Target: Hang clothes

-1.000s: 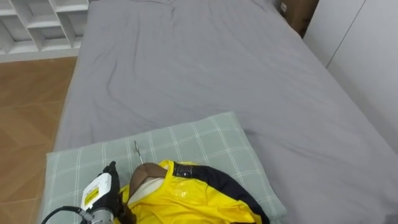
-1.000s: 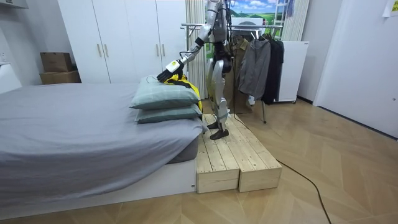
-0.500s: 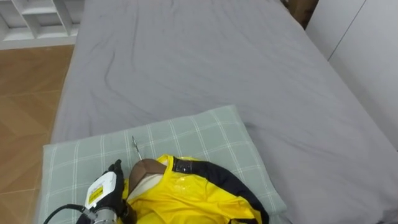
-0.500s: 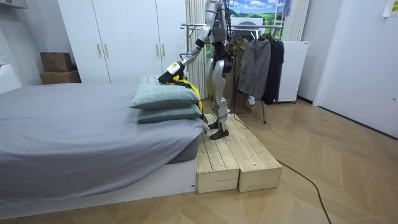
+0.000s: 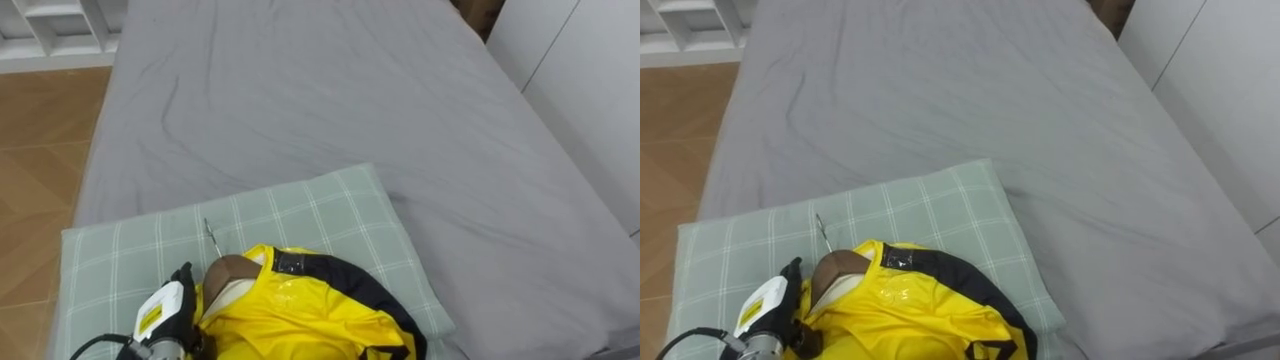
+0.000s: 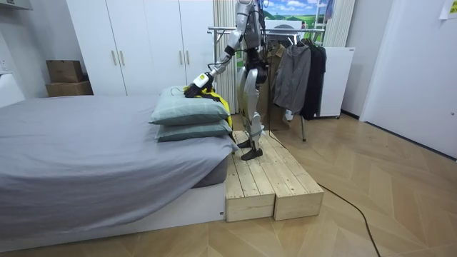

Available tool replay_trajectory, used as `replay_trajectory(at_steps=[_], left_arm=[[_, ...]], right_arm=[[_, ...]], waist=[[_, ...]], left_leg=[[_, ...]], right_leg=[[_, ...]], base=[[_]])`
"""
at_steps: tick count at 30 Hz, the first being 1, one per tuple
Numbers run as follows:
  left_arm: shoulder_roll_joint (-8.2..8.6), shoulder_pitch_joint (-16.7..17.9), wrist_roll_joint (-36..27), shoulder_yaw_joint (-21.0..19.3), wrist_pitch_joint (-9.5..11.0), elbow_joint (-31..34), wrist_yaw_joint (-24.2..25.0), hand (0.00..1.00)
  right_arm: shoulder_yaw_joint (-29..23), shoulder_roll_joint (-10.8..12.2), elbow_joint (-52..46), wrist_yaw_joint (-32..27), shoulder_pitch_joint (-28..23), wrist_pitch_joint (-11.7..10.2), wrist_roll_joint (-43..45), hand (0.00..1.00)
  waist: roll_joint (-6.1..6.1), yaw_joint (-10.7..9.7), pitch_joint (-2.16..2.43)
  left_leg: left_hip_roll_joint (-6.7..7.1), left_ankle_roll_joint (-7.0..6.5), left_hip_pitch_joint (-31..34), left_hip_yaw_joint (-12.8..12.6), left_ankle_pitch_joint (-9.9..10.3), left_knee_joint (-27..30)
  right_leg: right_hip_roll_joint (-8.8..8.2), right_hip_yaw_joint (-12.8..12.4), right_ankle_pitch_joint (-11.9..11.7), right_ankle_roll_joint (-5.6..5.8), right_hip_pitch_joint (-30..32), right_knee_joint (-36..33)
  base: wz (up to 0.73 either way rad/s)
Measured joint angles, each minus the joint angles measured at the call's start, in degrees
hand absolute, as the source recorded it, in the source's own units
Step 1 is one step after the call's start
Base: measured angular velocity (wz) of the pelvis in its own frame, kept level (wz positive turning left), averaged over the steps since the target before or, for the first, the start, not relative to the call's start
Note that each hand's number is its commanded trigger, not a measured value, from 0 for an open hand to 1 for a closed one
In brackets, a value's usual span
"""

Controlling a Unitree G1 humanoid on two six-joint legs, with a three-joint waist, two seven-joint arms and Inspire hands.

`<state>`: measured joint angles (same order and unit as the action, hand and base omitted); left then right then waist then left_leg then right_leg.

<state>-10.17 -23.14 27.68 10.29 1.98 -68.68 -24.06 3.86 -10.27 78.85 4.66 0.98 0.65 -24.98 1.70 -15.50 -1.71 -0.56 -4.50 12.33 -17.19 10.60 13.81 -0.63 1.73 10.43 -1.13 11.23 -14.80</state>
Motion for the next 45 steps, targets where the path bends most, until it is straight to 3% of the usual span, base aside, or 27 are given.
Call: replay_trajectory(at_steps=[9,10,11,12,14,22,38,45], left_arm=[[-0.17,-0.01,-1.06,0.02,0.89,-1.00,-0.04,0.00],[-0.18,-0.01,-1.24,0.02,1.00,-1.15,-0.06,0.23],[-0.17,-0.03,-1.26,0.00,1.19,-1.42,-0.08,0.34],[-0.17,-0.23,-1.27,-0.01,1.56,-2.23,-0.11,0.62],[-0.17,-0.26,-1.35,0.00,1.77,-2.38,-0.11,1.00],[-1.55,-1.46,-2.40,0.01,1.77,-2.37,-0.71,1.00],[-1.66,-1.55,-8.53,0.25,1.08,-2.40,0.21,1.00],[-1.65,-1.53,-8.41,0.23,1.03,-2.42,0.81,1.00]], right_arm=[[0.00,0.03,-0.06,-0.31,0.02,0.01,0.22,0.00],[0.00,0.03,-0.06,-0.31,0.04,-0.03,0.27,0.00],[-0.01,0.04,-0.06,-0.32,0.06,-0.09,0.28,0.00],[-0.02,0.05,-0.09,-0.32,0.12,-0.10,0.24,0.00],[-0.02,0.10,-0.12,-0.31,0.12,-0.20,0.15,0.00],[0.55,0.11,-0.14,-0.14,0.07,-0.41,-0.28,0.00],[0.70,0.10,-0.10,-0.09,0.12,-0.47,-0.17,0.00],[0.73,0.07,-0.07,0.50,0.09,-0.58,-0.27,0.00]], waist=[[0.45,-0.06,0.10],[0.45,-0.08,0.10],[0.44,-0.08,0.10],[0.44,-0.04,0.10],[0.44,-0.04,0.10],[0.33,-0.04,0.17],[0.18,-0.10,0.10],[-0.22,-0.03,0.00]], left_leg=[[-0.02,-0.02,-0.01,0.00,-0.01,0.11],[-0.03,-0.02,-0.02,0.00,-0.01,0.12],[-0.03,-0.02,-0.03,0.00,-0.01,0.12],[-0.03,-0.02,-0.04,0.00,-0.01,0.13],[-0.04,-0.02,-0.04,0.00,-0.01,0.13],[-0.03,-0.02,-0.16,0.00,-0.01,0.09],[-0.01,-0.02,-0.77,0.00,-0.02,-0.06],[0.00,-0.01,-1.16,0.00,-0.03,-0.25]], right_leg=[[0.00,0.12,0.00,0.00,-0.05,-0.03],[0.00,0.13,0.00,0.00,-0.07,-0.03],[0.00,0.16,0.00,0.00,-0.08,-0.03],[-0.01,0.18,0.00,0.00,-0.09,-0.02],[-0.03,0.23,0.00,0.00,-0.09,0.01],[-0.02,0.19,0.00,0.00,-0.19,0.00],[-0.08,0.43,0.00,0.00,-0.90,0.31],[-0.04,0.45,0.00,0.00,-1.29,0.40]], base=[[0.00],[0.00],[0.00],[0.00],[0.00],[0.00],[0.00],[0.00]])
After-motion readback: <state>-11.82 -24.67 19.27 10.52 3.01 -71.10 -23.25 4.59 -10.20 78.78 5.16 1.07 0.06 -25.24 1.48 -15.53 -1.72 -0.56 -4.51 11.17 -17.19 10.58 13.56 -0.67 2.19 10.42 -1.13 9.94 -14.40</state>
